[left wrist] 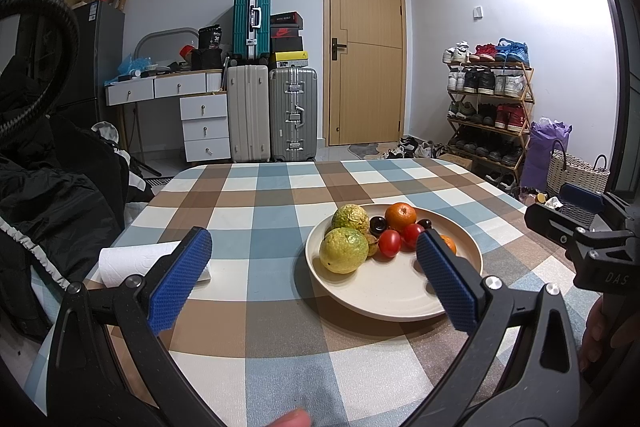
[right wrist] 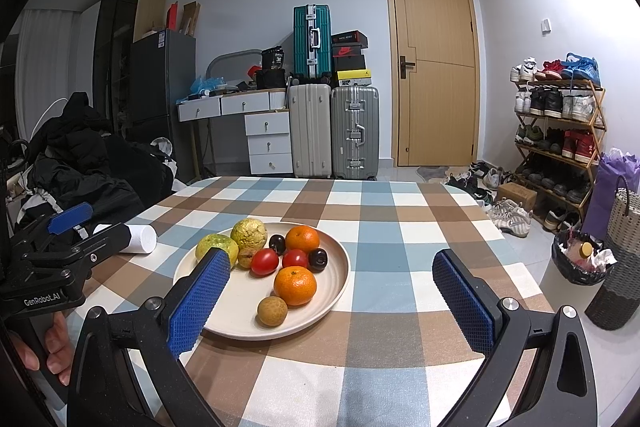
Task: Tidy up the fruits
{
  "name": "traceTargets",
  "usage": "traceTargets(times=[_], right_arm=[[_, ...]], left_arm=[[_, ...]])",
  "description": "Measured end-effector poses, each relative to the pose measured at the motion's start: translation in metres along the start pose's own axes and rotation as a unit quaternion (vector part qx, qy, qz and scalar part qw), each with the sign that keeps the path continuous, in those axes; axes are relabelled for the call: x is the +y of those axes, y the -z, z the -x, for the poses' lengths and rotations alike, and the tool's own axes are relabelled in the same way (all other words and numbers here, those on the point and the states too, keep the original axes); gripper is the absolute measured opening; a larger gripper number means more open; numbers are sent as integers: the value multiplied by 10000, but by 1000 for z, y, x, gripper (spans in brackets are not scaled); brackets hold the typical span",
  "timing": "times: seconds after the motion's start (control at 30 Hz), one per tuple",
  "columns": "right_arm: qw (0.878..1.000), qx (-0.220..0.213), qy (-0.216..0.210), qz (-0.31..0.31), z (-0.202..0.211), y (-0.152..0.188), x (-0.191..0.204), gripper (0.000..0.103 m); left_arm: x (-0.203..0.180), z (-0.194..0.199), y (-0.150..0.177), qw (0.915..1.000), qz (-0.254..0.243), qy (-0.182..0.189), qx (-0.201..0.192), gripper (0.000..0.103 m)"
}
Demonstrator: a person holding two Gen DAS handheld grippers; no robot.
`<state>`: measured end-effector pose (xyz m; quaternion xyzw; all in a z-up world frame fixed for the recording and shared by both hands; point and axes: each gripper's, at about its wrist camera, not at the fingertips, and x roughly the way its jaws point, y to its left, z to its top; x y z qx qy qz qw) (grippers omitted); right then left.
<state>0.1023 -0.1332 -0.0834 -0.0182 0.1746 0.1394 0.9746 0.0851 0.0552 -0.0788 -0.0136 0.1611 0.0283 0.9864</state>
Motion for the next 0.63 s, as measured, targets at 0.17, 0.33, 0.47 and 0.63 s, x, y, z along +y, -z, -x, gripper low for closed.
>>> traceTargets(times=[0.17,0.33,0.47,0.63], right_arm=[[10000,0,-1,1,0,0,0,103],[10000,0,1,1,0,0,0,103],[10000,-2,0,4,0,0,0,103],[10000,0,0,0,0,0,0,103]], left_arm=[[0,0,0,10000,-1,1,-1,102],[0,-2,1,10000,-6,34,2,102],[-2,2,1,9999,-36,121,-3,102],[-5,2,2,9999,-16,123,5,102]])
